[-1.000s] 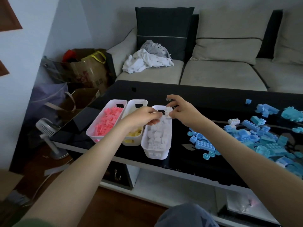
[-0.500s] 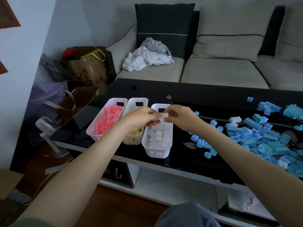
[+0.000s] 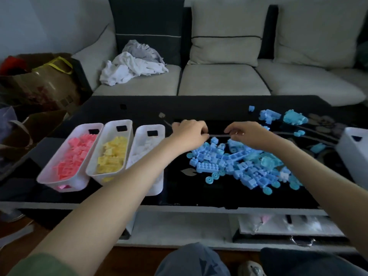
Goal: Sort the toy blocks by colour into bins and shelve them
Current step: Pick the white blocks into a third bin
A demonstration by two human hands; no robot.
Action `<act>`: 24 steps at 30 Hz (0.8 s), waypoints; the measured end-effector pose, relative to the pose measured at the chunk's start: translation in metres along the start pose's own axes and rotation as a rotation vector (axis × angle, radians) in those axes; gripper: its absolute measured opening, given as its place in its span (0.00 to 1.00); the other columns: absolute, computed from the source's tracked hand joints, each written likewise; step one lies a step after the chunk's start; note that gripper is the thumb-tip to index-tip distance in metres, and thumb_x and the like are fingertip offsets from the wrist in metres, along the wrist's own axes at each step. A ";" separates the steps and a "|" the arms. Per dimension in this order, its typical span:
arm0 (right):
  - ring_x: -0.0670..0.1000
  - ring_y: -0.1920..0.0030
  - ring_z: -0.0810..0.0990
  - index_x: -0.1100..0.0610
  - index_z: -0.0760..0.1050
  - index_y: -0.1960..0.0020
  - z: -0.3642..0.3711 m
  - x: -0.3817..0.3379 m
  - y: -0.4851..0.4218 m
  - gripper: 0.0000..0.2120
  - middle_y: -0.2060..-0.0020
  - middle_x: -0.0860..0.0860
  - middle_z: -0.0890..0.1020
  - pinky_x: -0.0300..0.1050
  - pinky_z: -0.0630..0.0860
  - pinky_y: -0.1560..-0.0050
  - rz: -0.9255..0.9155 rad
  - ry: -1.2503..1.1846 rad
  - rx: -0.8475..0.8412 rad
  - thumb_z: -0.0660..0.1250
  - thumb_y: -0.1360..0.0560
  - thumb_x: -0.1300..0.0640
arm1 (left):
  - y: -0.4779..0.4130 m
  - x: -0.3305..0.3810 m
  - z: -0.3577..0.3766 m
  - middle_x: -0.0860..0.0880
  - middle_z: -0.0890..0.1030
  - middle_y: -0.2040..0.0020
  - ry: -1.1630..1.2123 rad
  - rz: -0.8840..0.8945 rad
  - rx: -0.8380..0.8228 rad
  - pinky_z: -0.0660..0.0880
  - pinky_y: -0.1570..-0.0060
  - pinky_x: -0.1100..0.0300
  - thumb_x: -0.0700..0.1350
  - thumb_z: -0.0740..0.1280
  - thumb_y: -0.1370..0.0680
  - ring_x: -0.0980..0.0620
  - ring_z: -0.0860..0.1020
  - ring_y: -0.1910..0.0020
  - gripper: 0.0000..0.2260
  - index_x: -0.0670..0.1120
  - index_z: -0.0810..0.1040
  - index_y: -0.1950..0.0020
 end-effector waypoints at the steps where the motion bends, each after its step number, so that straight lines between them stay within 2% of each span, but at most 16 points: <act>1: 0.53 0.49 0.78 0.53 0.76 0.42 -0.008 0.024 0.005 0.10 0.49 0.51 0.80 0.43 0.72 0.50 0.053 0.016 -0.009 0.62 0.22 0.60 | -0.008 0.018 0.009 0.51 0.77 0.41 0.009 0.043 -0.046 0.61 0.44 0.52 0.54 0.59 0.19 0.47 0.72 0.39 0.12 0.53 0.75 0.39; 3: 0.54 0.51 0.78 0.51 0.76 0.44 -0.017 0.063 0.016 0.08 0.49 0.53 0.79 0.44 0.71 0.53 0.136 0.066 -0.085 0.61 0.22 0.59 | -0.023 0.049 0.026 0.51 0.77 0.41 0.017 0.108 -0.130 0.62 0.42 0.50 0.53 0.58 0.19 0.47 0.72 0.39 0.12 0.52 0.75 0.39; 6: 0.46 0.55 0.76 0.50 0.75 0.46 -0.015 0.096 0.030 0.07 0.51 0.49 0.77 0.39 0.69 0.52 0.187 0.116 -0.234 0.62 0.22 0.58 | -0.044 0.078 0.050 0.49 0.74 0.37 0.035 0.158 -0.213 0.63 0.38 0.48 0.49 0.57 0.18 0.46 0.71 0.37 0.13 0.51 0.72 0.35; 8: 0.42 0.58 0.74 0.49 0.74 0.47 -0.009 0.104 0.033 0.06 0.53 0.46 0.76 0.38 0.69 0.55 0.185 0.098 -0.274 0.62 0.22 0.57 | -0.055 0.087 0.064 0.47 0.71 0.34 0.057 0.179 -0.251 0.68 0.41 0.48 0.46 0.57 0.17 0.45 0.71 0.38 0.14 0.51 0.69 0.32; 10: 0.43 0.58 0.74 0.50 0.74 0.48 -0.007 0.111 0.035 0.04 0.54 0.46 0.76 0.37 0.70 0.57 0.173 0.081 -0.282 0.64 0.22 0.55 | -0.065 0.095 0.076 0.45 0.69 0.34 0.079 0.197 -0.264 0.72 0.46 0.51 0.45 0.57 0.17 0.44 0.72 0.41 0.16 0.51 0.67 0.29; 13: 0.47 0.58 0.76 0.53 0.75 0.53 -0.009 0.114 0.043 0.05 0.59 0.46 0.78 0.39 0.71 0.57 0.130 0.033 -0.282 0.69 0.26 0.53 | -0.070 0.105 0.093 0.44 0.68 0.33 0.112 0.245 -0.286 0.73 0.45 0.50 0.46 0.57 0.17 0.45 0.72 0.42 0.16 0.53 0.66 0.29; 15: 0.47 0.58 0.77 0.53 0.75 0.54 -0.006 0.121 0.056 0.09 0.60 0.45 0.79 0.41 0.73 0.56 0.147 0.025 -0.350 0.72 0.29 0.50 | -0.069 0.111 0.103 0.44 0.67 0.32 0.083 0.279 -0.319 0.73 0.44 0.49 0.47 0.57 0.17 0.46 0.73 0.43 0.16 0.53 0.67 0.29; 18: 0.48 0.53 0.77 0.50 0.74 0.52 0.005 0.134 0.070 0.13 0.55 0.45 0.77 0.45 0.73 0.50 0.148 0.172 -0.432 0.73 0.31 0.47 | -0.067 0.113 0.110 0.44 0.67 0.32 0.033 0.281 -0.312 0.73 0.56 0.55 0.45 0.57 0.18 0.49 0.73 0.54 0.16 0.51 0.68 0.30; 20: 0.46 0.53 0.75 0.48 0.72 0.52 0.009 0.135 0.073 0.12 0.55 0.43 0.73 0.43 0.73 0.50 0.114 0.212 -0.400 0.73 0.31 0.48 | -0.067 0.113 0.108 0.45 0.68 0.34 0.026 0.271 -0.292 0.69 0.63 0.57 0.44 0.57 0.18 0.53 0.71 0.63 0.16 0.50 0.69 0.30; 22: 0.45 0.54 0.73 0.48 0.72 0.52 0.009 0.134 0.073 0.11 0.56 0.41 0.71 0.40 0.71 0.51 0.088 0.237 -0.349 0.72 0.30 0.50 | -0.064 0.114 0.107 0.46 0.70 0.37 0.013 0.264 -0.291 0.69 0.65 0.57 0.44 0.58 0.18 0.53 0.70 0.66 0.15 0.50 0.69 0.31; 24: 0.46 0.54 0.72 0.48 0.72 0.51 0.008 0.135 0.071 0.09 0.56 0.41 0.68 0.41 0.70 0.51 0.072 0.285 -0.318 0.70 0.28 0.50 | -0.059 0.115 0.104 0.47 0.73 0.44 0.005 0.262 -0.290 0.68 0.66 0.57 0.43 0.58 0.18 0.53 0.70 0.67 0.15 0.49 0.69 0.32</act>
Point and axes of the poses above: each hand's wrist, its own y-axis away from the middle knuckle, its own z-axis out of the palm, x = y × z, the point moved 8 cm from there along -y, towards the middle knuckle
